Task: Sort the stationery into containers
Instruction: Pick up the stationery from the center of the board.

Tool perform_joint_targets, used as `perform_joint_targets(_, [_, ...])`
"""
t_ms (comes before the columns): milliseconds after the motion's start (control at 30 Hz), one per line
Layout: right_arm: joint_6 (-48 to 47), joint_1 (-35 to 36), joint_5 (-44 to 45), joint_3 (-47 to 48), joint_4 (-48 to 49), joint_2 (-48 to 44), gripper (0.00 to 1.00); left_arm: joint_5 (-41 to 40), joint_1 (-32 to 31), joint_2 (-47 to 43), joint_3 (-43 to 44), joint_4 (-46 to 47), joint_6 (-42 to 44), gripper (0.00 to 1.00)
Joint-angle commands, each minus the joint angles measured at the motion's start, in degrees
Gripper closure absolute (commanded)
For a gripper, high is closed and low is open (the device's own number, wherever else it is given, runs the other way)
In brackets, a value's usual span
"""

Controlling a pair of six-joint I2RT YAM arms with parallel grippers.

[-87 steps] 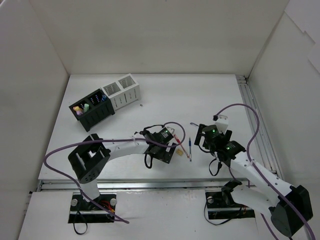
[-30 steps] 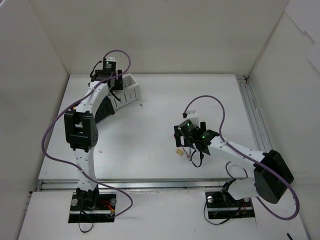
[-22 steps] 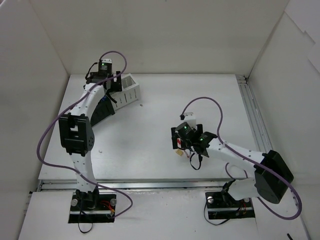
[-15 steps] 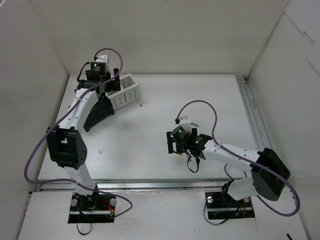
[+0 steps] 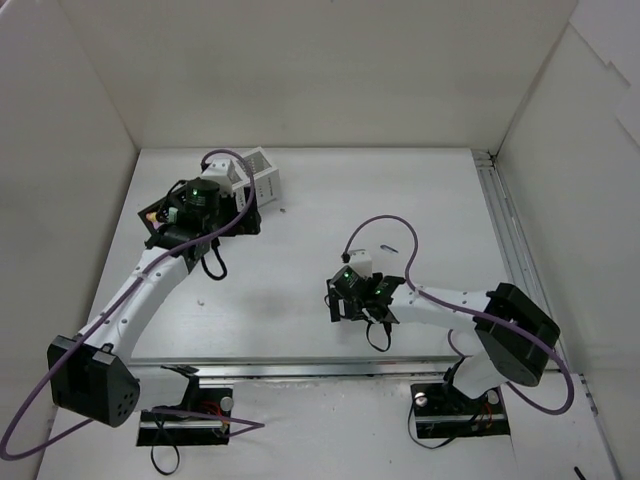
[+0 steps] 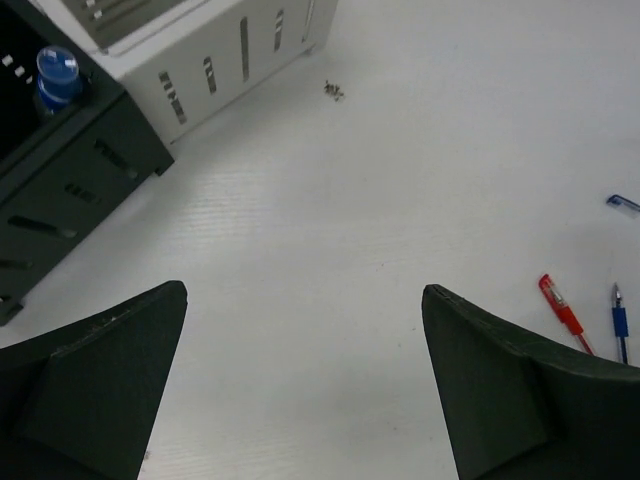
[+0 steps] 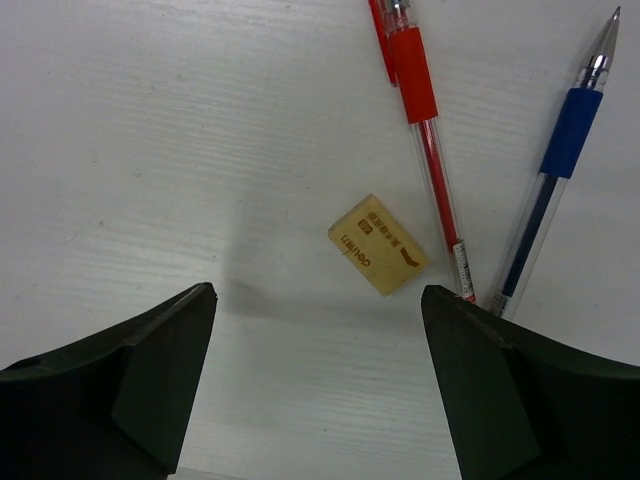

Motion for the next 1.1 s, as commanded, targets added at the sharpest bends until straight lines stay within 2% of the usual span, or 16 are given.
perform_joint_targets(0, [5.4,-0.2,3.4,-0.5,1.0,1.9,0.19,-1.8,-0.4,-3.6,-2.1,3.6,-3.4,0.0])
perform_joint_targets(133, [8.4,-0.5,6.2,0.1,1.0,4.2,0.25,-2.3,-0.9,-4.3,-3.1,3.2,-3.8,0.0])
perform_joint_targets(267, [12.0,-0.6,9.2,0.9,1.0,4.8,0.41,-4.2,-2.8,-4.3,-2.3,2.2,-3.7,0.0])
perform_joint_targets(500, [15.5,-2.0,11.5,1.2,0.5,6.3,0.42,-6.4,-5.2,-5.2,-2.4,1.5,-3.5,0.0])
perform_joint_targets(533, [15.0,-2.0,11.4,1.4,0.5,6.8,0.47,-6.6,-5.2,-5.2,-2.4,1.3,-3.5,0.0])
perform_joint_targets(633, [13.8,-1.6,10.0,2.3,0.4,6.8,0.73,-7.6,-5.7,-5.7,-2.1,0.2,-3.5,0.0])
perform_joint_targets(700, [12.9,-0.9,10.1,2.2,0.3,5.2,0.79,-7.1,-5.7,-6.4,-2.4,0.4,-3.4,0.0])
perform_joint_targets(833, [7.4,1.0,9.4,2.1,1.2,0.7,0.83,-3.3,-5.7,-7.3,-2.8,1.1,-2.6,0.0])
perform_joint_targets(900, [2.1,2.5,9.5,1.6,3.4,-2.5,0.86,3.8,-5.7,-7.4,-3.5,2.7,-1.9,0.0])
perform_joint_targets(1000, [-8.9,4.4,8.2,0.4,10.1,-7.9,0.88,12.4,-5.7,-6.3,-3.7,3.4,-0.9,0.0])
perform_joint_targets(1067, [-18.1,5.5,4.3,-2.4,19.2,-11.0,0.87,16.2,-5.7,-5.1,-4.2,4.1,-1.4,0.0])
